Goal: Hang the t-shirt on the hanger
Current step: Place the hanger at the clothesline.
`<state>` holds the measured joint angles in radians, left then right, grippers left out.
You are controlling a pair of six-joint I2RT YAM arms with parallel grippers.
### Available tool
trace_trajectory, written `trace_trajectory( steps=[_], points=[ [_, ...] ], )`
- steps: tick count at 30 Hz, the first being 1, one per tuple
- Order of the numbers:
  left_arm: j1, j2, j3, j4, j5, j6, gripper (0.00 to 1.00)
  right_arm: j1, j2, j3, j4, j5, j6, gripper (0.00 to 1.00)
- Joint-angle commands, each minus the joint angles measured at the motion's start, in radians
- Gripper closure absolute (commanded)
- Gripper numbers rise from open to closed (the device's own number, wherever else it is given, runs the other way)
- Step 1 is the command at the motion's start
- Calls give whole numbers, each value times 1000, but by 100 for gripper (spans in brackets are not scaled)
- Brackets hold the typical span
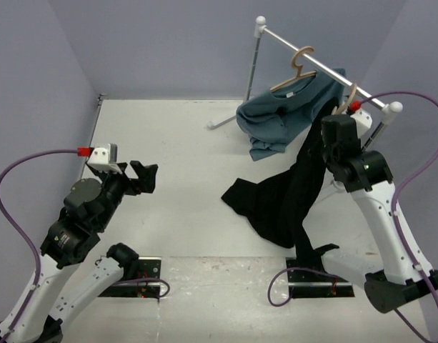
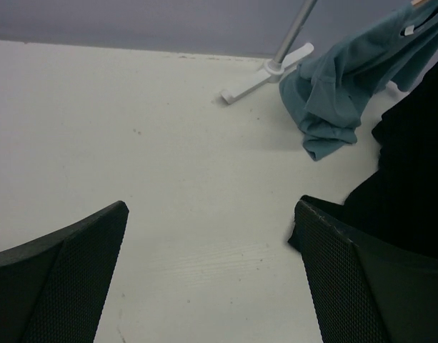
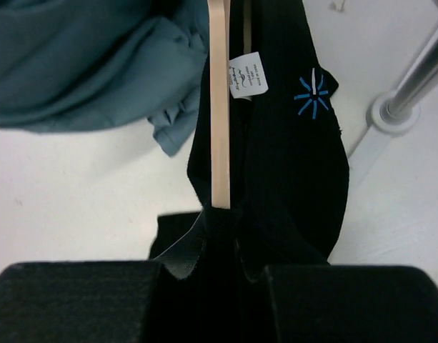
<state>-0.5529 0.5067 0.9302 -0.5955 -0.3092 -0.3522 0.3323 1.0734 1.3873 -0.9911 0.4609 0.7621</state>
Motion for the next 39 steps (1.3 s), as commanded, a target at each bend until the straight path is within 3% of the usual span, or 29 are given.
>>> trace_trajectory(
  steps=[1, 16, 22, 31, 35, 39],
  points=[
    [-4, 0, -57, 25, 25, 78, 0, 2, 74, 129, -8, 225, 117, 100],
    [-5, 65, -196, 181, 91, 104, 0, 1, 236, 257, 69, 298, 0, 100],
    [-4, 70, -217, 194, 88, 104, 0, -7, 276, 204, 97, 277, -11, 100],
    [-4, 60, -247, 203, 62, 106, 0, -4, 289, -9, 253, 199, 49, 100],
    [0, 64, -257, 200, 47, 103, 0, -2, 330, 26, 302, 165, 50, 96],
    [4, 52, -268, 199, 42, 99, 0, -2, 426, 113, 233, 180, 96, 96]
  ],
)
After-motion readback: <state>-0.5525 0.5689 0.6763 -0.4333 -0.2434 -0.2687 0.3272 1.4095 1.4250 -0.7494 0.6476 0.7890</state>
